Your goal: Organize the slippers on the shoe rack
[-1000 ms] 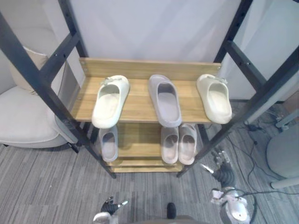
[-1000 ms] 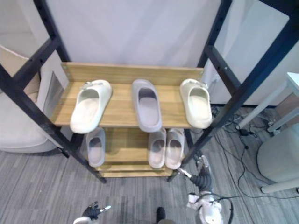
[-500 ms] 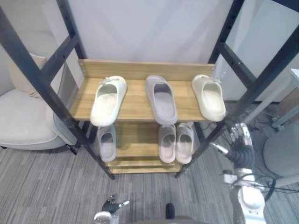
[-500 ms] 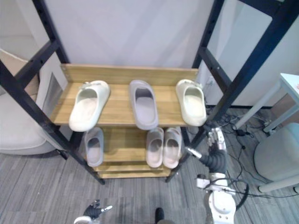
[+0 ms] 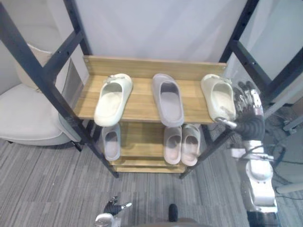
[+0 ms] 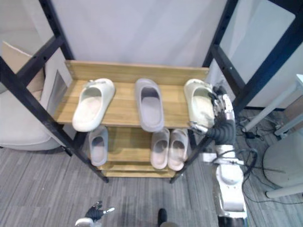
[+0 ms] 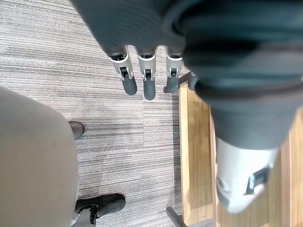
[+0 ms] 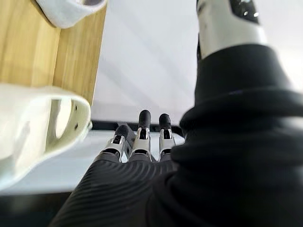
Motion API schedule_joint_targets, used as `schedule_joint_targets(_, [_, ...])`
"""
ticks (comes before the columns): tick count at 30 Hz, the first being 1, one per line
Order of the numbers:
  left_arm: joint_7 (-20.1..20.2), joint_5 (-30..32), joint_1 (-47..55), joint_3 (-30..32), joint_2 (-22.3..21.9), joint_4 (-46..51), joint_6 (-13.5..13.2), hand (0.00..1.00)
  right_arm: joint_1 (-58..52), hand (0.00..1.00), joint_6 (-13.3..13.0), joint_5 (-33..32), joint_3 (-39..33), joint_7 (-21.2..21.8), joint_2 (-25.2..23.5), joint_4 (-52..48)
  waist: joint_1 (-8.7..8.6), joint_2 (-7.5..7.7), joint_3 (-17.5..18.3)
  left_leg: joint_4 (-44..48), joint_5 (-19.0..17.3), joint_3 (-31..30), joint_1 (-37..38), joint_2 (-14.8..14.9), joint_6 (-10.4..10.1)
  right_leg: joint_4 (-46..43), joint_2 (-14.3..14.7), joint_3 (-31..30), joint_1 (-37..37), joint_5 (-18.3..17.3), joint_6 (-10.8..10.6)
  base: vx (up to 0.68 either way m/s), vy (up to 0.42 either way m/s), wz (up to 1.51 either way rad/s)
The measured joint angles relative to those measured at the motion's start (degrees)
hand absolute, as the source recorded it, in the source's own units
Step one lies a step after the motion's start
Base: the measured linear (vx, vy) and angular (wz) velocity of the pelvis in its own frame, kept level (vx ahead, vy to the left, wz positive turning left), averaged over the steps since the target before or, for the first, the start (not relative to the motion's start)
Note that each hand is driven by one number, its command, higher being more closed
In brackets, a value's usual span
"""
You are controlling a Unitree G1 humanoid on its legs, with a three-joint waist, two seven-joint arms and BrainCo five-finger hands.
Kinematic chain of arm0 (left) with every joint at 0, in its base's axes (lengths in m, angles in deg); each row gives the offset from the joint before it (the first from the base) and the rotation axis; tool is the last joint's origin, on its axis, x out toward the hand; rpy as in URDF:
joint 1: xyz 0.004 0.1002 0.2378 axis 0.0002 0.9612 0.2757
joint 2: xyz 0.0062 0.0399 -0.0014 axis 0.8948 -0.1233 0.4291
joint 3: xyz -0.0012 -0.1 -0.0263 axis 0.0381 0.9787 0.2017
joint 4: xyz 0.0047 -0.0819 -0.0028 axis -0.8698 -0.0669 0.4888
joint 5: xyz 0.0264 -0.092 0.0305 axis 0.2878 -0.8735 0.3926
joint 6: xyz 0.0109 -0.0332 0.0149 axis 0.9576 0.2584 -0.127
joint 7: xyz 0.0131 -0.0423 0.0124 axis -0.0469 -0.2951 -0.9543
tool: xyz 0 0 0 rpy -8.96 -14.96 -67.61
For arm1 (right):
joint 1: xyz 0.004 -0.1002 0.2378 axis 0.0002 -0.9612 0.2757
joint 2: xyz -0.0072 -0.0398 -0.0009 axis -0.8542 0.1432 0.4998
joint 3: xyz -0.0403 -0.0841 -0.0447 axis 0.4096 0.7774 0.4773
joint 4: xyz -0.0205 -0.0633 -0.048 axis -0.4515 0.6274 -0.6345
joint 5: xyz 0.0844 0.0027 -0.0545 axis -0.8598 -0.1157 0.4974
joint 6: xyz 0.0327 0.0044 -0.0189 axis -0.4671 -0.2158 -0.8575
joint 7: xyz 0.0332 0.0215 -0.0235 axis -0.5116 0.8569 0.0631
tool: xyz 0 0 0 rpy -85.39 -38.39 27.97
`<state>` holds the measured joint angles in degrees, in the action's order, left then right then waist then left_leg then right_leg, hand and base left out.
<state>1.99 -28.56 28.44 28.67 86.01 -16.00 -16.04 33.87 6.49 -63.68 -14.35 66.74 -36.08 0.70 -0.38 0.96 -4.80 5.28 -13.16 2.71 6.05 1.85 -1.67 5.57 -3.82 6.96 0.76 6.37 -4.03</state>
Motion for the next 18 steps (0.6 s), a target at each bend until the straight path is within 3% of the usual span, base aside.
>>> schedule_joint_targets(18, [0.00, 0.40, -0.10, -0.28, 0.06, 2.26, 0.06, 0.00, 18.15, 0.00, 4.57, 3.38, 3.56, -4.98, 0.22, 19.57, 0.92, 1.45, -1.96, -0.01, 0.75, -2.10, -0.93, -0.69, 0.29, 0.00, -0.72, 1.84, -0.21, 0.02, 0.01, -0.01, -0.012, 0.06])
